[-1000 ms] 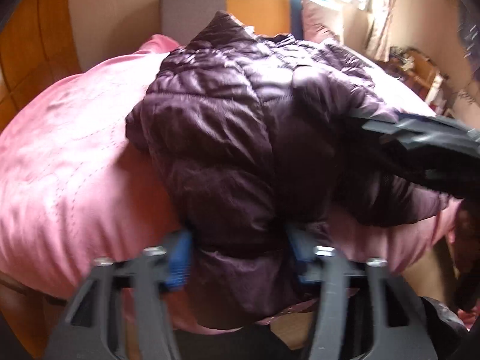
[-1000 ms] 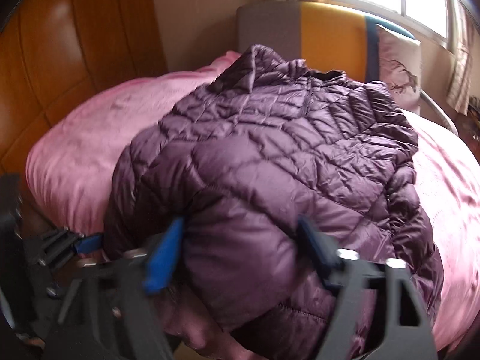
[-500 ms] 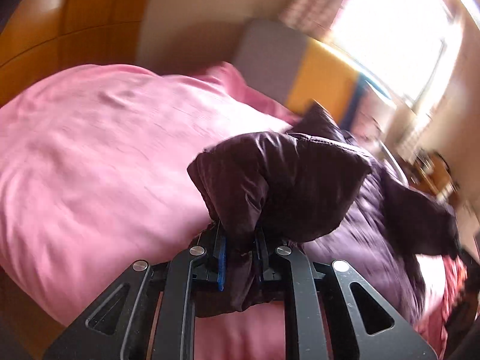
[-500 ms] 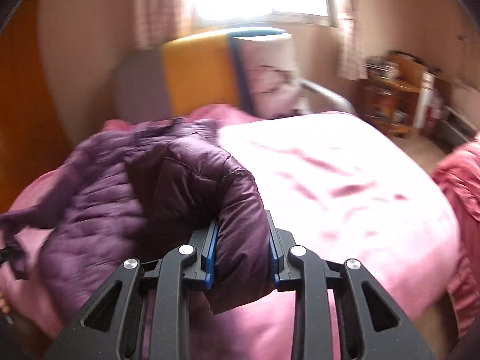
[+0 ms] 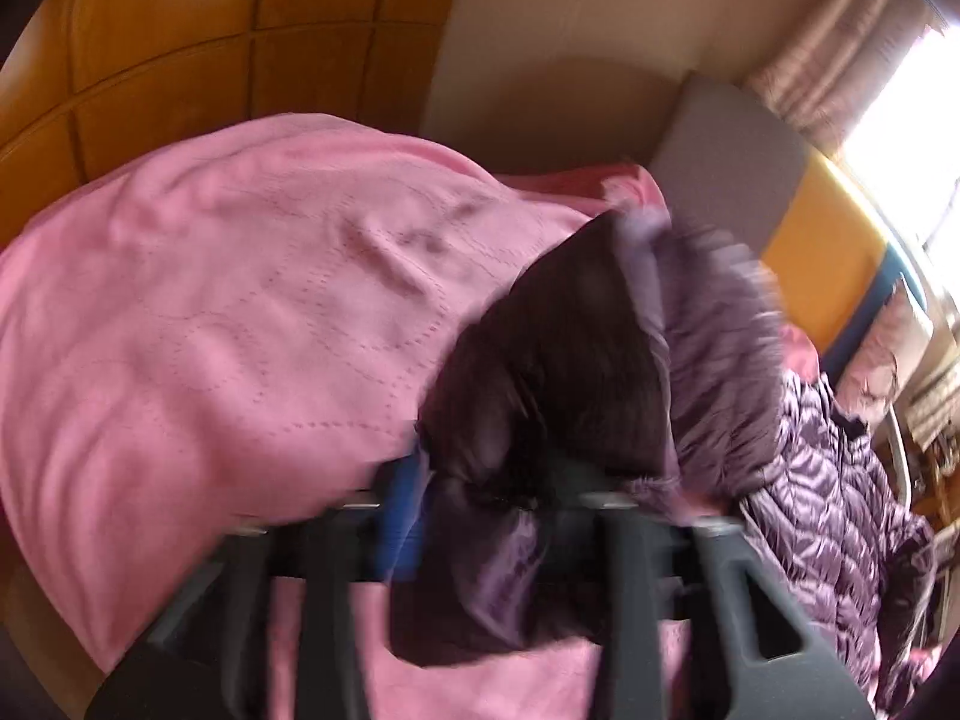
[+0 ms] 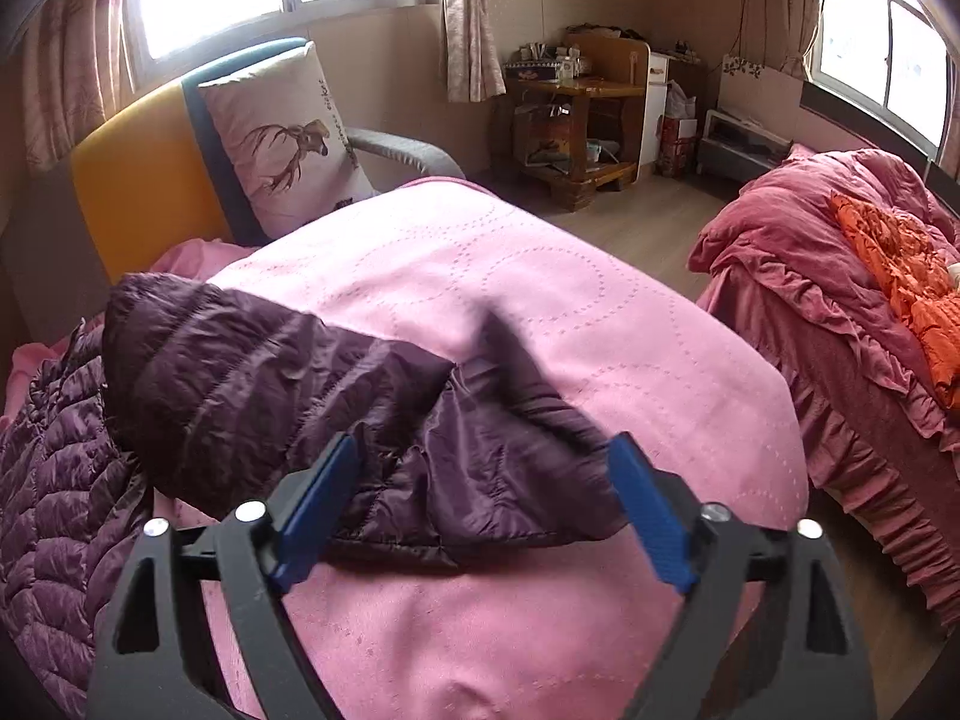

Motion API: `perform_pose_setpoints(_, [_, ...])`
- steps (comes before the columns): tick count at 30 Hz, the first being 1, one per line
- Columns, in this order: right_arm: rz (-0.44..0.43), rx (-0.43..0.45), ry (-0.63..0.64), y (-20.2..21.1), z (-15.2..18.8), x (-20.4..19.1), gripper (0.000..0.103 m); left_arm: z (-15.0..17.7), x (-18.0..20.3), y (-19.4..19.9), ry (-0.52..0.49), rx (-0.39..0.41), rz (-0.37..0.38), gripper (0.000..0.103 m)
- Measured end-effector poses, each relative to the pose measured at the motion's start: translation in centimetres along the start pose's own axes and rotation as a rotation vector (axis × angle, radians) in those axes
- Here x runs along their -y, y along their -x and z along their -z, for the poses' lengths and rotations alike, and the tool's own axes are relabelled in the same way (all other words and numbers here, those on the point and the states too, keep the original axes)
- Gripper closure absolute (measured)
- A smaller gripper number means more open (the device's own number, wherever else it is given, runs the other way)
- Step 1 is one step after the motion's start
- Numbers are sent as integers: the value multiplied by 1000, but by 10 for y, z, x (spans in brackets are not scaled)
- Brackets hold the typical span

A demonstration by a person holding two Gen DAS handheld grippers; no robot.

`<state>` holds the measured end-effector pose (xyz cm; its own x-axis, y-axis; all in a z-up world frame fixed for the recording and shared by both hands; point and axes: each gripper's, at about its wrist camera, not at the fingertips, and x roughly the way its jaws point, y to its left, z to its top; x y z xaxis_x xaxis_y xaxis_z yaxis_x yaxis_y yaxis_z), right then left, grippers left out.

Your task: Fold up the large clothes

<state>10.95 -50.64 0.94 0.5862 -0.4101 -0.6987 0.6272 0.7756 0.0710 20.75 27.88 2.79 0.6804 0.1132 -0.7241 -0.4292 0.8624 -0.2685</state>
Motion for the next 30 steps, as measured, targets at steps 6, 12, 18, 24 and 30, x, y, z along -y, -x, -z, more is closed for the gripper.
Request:
perform_pose_setpoints(6, [-365, -148, 74, 45, 58, -43, 5, 39, -14, 50, -65, 80, 203, 19])
perform_pose_setpoints(12, [-718, -444, 120, 46, 147, -105, 6, 125, 32, 34, -237, -143, 528, 19])
perform_pose_setpoints(18, [-799, -520, 145, 53, 173, -130, 25, 157, 69, -3, -182, -316, 757, 57])
perform_pose_setpoints(24, [-833, -455, 289, 88, 153, -152, 86, 152, 89, 12, -192, -348, 842, 93])
perform_pose_setpoints(30, [-995, -219, 296, 163, 88, -150, 96, 100, 114, 84, -274, -287, 894, 100])
